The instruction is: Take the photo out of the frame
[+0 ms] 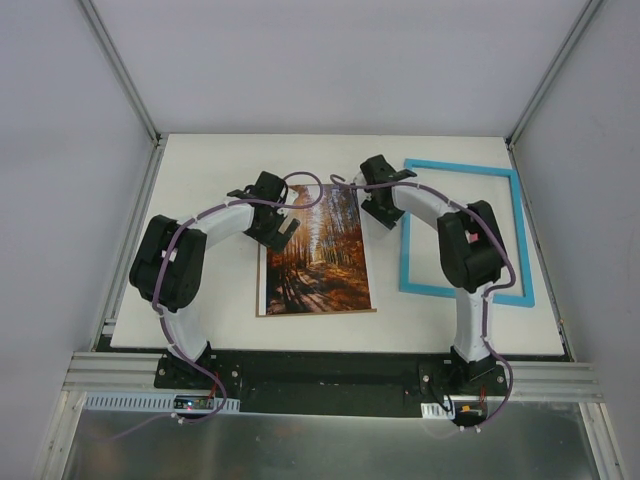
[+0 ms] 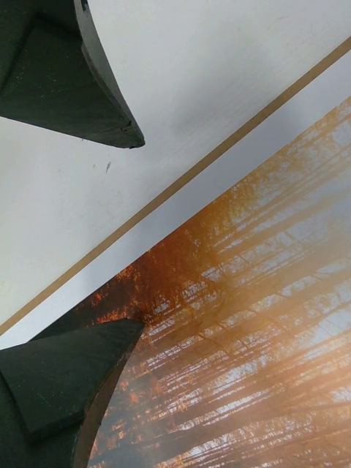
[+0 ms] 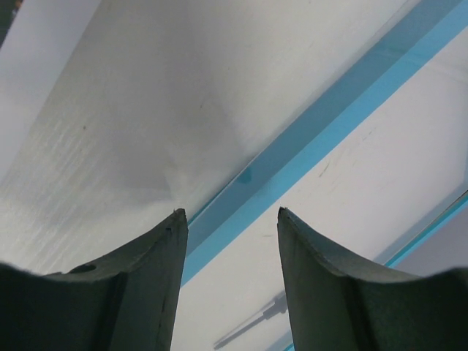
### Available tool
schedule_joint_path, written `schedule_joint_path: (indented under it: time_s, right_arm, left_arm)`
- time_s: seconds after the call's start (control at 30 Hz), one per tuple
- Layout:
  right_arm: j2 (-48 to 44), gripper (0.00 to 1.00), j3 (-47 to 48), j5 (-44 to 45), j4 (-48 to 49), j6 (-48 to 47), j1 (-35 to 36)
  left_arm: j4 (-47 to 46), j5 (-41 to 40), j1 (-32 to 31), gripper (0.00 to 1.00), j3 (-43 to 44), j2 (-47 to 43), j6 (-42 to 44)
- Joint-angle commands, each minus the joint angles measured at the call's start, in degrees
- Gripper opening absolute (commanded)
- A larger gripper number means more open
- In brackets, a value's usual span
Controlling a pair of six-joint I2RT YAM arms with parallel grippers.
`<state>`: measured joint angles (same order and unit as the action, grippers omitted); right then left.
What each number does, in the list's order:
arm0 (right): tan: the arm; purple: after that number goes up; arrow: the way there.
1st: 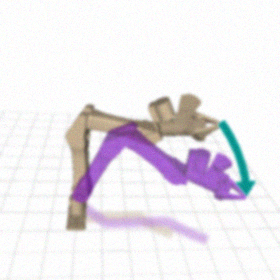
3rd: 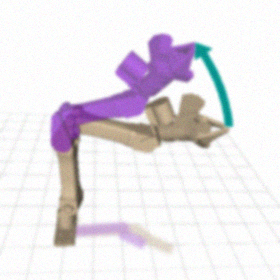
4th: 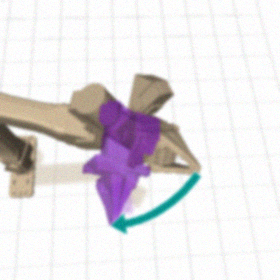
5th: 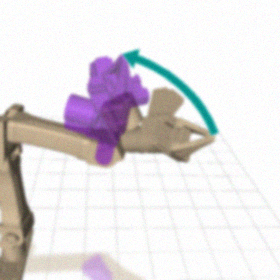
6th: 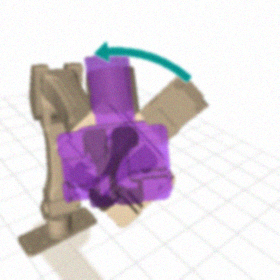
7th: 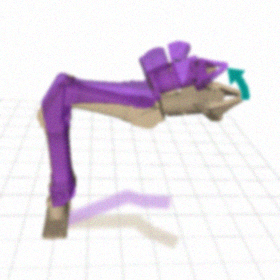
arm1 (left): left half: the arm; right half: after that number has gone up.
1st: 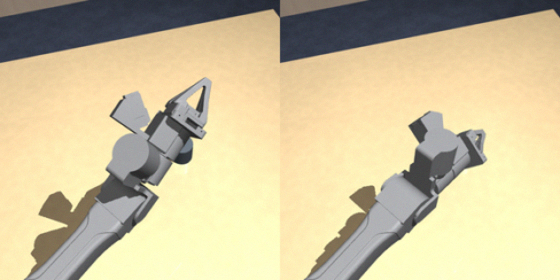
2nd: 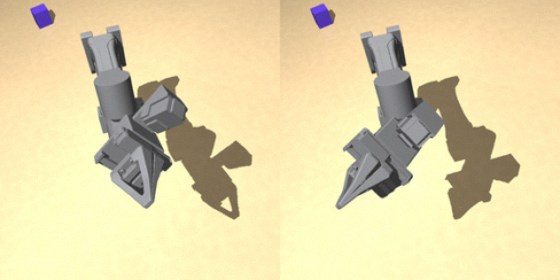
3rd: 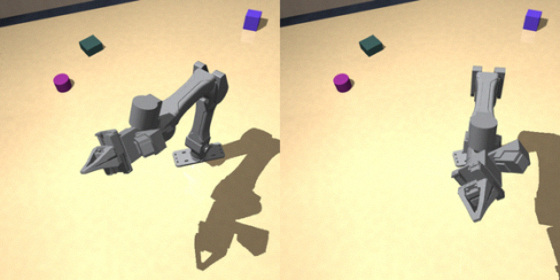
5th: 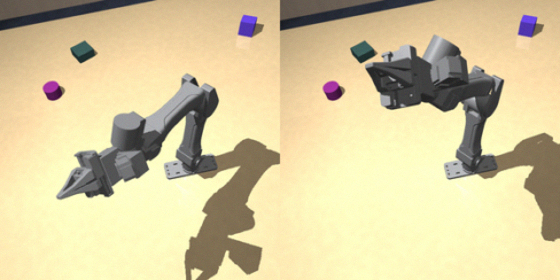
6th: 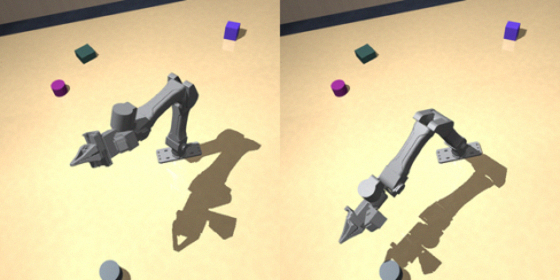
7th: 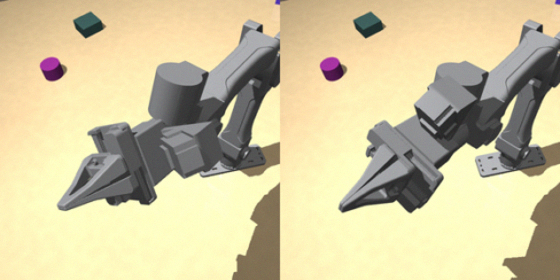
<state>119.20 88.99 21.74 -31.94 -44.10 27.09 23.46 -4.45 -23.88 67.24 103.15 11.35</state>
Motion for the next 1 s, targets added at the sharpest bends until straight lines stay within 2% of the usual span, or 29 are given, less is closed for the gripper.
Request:
schedule_joint_path:
  time_s: [0.0,0.23,0.37,0.47,0.7,0.97]
  right_arm:
    - [-6.2,0.55,3.1,-4.2,-5.1,3.2,-1.2]
    - [-8.2,0.56,9.8,-29.4,-9.1,15.2,-3.0]
    - [-4.5,0.55,11.5,-39.7,-9.1,22.0,-4.1]
    - [-1.3,0.55,12.3,-45.8,-9.1,26.0,-5.6]
    - [2.7,0.55,9.5,-52.3,-8.4,30.8,-7.3]
    - [3.1,0.54,5.9,-54.2,-8.2,31.4,-9.2]
  left_arm:
    - [2.9,2.1,1.2,0.99,1.7,-2.5,0.2]
    - [4.4,7.7,5.2,0.99,3.0,-4.5,-0.4]
    - [4.7,11.0,8.6,0.99,2.3,-5.1,-1.0]
    - [4.8,9.4,9.2,0.99,1.5,-5.0,-0.8]
    - [4.4,0.9,9.2,0.99,1.5,-2.6,-0.7]
    - [4.1,1.8,8.9,0.99,2.3,0.3,-1.9]
